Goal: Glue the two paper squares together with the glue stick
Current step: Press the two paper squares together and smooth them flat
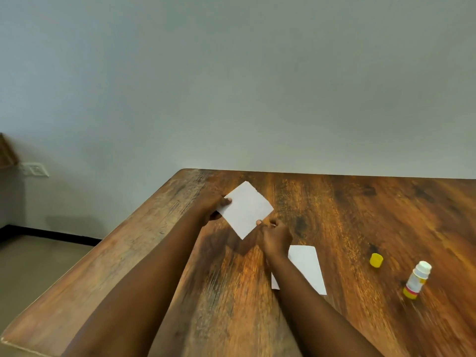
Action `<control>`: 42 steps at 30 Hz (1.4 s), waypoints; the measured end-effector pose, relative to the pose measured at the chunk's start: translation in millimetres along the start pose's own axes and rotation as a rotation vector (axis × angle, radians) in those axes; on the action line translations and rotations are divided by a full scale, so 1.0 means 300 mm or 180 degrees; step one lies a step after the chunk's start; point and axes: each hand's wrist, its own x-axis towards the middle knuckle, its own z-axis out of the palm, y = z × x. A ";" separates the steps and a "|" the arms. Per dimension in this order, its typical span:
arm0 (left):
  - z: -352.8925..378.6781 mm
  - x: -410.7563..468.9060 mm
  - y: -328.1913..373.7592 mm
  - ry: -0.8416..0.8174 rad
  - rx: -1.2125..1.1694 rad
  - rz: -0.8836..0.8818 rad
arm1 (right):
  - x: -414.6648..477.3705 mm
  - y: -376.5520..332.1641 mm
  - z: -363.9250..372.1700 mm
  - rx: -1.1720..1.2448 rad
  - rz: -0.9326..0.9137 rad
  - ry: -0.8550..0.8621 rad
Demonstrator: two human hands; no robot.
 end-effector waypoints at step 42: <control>0.338 -0.321 -0.098 -0.0417 0.0299 -0.0407 | 0.069 0.069 -0.445 -0.1522 0.0179 -0.0254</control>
